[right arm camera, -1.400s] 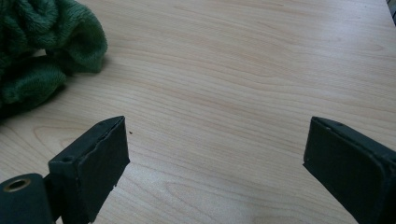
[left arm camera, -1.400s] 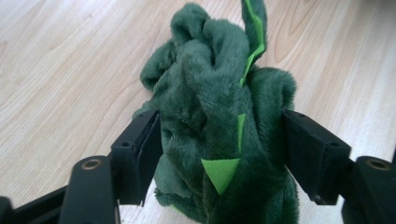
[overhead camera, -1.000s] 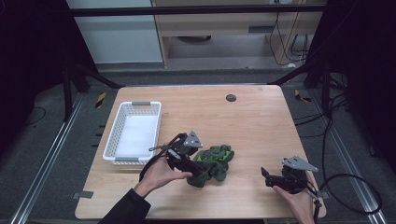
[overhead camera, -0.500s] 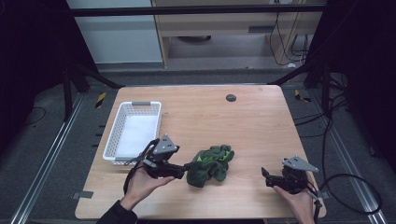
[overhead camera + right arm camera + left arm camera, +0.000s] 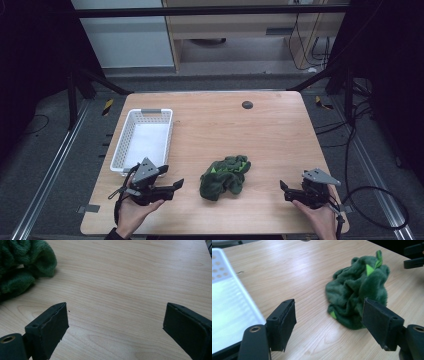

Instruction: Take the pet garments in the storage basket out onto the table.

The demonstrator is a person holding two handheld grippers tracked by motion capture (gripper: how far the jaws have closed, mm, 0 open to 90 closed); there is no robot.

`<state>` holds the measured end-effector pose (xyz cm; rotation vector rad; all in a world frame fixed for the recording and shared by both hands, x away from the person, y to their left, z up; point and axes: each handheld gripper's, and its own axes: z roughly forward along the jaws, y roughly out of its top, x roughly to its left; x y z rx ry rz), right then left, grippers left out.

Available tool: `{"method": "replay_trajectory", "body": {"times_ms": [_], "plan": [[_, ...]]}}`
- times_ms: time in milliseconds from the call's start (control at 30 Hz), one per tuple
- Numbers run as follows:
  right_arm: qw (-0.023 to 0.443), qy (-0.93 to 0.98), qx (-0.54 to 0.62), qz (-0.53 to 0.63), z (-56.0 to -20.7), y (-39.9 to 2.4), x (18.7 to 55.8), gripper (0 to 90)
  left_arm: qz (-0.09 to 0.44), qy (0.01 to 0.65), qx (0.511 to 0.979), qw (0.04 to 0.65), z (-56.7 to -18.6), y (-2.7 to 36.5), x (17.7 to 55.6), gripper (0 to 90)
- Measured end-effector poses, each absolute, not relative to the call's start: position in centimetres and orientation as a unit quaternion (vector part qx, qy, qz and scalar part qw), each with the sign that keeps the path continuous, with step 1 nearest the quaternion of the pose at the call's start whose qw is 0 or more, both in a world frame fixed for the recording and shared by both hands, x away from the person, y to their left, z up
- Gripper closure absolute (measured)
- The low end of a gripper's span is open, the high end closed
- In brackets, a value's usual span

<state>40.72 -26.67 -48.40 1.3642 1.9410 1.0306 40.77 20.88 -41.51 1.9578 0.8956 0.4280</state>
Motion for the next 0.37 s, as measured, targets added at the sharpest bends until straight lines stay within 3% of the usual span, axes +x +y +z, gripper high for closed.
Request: {"method": "replay_trajectory", "body": {"times_ms": [367], "plan": [[0.278,0.727,0.498,0.383,-48.5,-26.2,40.3,5.9,0.185,0.419,0.768,0.448,-44.3,24.2,39.6,32.2]]}}
